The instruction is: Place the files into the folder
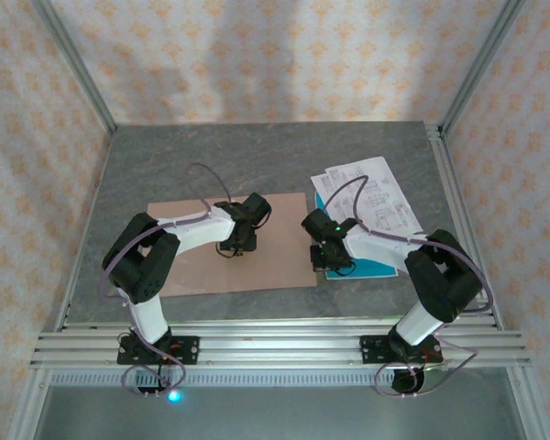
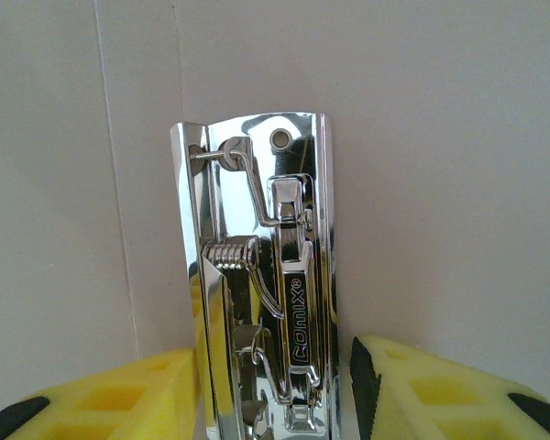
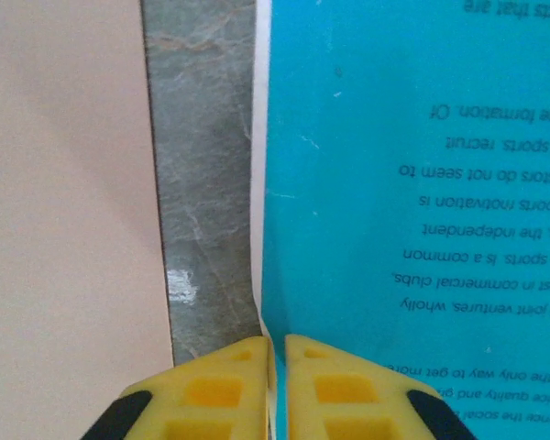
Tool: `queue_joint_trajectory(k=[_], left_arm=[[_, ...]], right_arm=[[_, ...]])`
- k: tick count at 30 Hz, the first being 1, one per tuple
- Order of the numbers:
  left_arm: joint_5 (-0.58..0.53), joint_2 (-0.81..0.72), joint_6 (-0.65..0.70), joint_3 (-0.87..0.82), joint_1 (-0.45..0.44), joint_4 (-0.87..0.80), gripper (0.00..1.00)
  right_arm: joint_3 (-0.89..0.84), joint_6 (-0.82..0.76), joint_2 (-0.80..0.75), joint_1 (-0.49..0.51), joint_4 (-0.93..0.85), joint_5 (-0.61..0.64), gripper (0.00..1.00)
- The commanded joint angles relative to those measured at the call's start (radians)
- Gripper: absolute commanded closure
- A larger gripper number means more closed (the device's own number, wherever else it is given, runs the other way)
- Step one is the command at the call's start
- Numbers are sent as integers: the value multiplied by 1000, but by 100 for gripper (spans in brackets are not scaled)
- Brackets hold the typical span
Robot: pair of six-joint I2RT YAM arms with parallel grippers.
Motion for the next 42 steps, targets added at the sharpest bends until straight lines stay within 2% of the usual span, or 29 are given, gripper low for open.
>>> queue_joint_trajectory(k=[1, 7, 20, 30, 42], left_arm=[[-46, -63, 14, 2, 4, -5, 52], [-57, -132, 43, -27, 7, -2, 51], [-31, 11, 88, 26, 9, 5, 60], [23, 72, 36, 41, -2, 72, 63], [53, 111, -28, 100, -56, 122, 63]], right_arm=[[4, -26, 23, 1, -40, 50, 95], [15, -53, 20, 1, -52, 64, 100], [3, -60, -54, 1, -20, 20, 100], [19, -32, -66, 4, 34, -76, 100], [69, 10, -23, 73, 70, -100, 100]])
